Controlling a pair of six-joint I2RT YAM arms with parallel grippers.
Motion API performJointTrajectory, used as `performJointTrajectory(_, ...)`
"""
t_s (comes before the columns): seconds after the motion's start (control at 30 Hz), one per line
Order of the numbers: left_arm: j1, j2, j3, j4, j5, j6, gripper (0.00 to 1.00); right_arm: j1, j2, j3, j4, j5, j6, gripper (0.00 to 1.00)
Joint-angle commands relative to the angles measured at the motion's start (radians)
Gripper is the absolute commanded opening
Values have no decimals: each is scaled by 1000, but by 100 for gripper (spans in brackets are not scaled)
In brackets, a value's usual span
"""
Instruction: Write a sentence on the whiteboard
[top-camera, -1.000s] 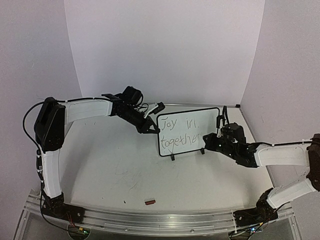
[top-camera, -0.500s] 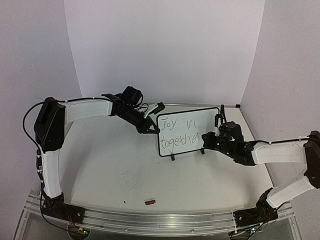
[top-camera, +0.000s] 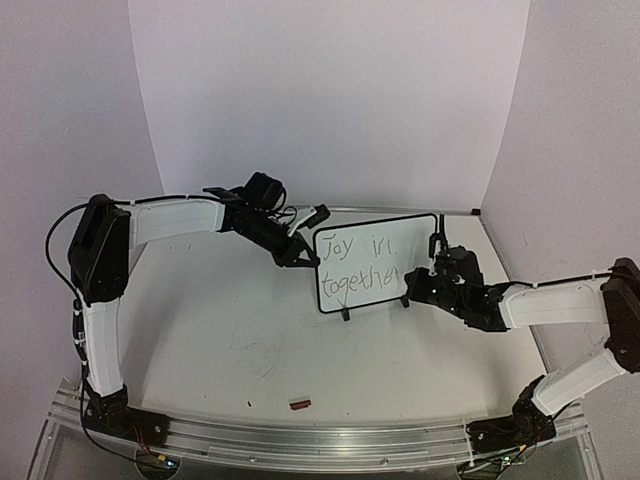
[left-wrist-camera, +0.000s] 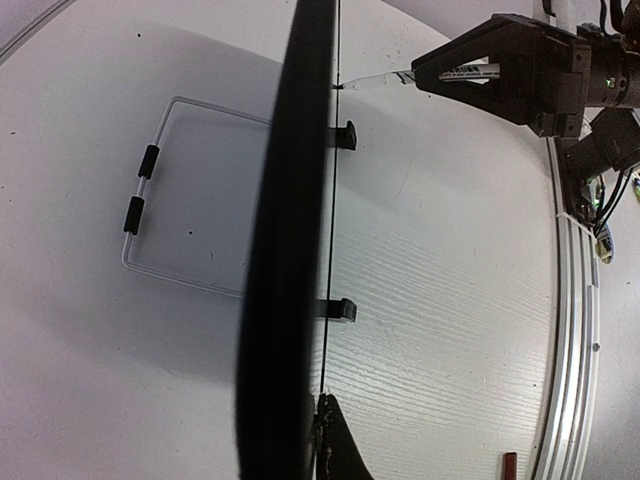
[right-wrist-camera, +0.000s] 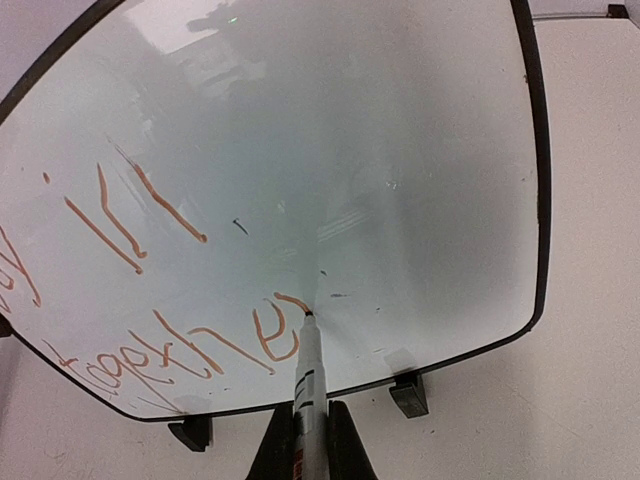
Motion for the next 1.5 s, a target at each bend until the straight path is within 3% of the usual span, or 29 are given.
performJointTrajectory(0.0, -2, -42, -8, -23, -48, 23, 0, -3, 28, -10, 2, 12, 26, 0)
performJointTrajectory(0.87, -2, -46, -8, -23, -46, 22, 0, -3, -40, 16, 17, 13, 21, 0)
performJointTrajectory(1.47, -2, -49, -11, -23, -47, 22, 0, -3, 8, 39, 29, 38, 16, 0)
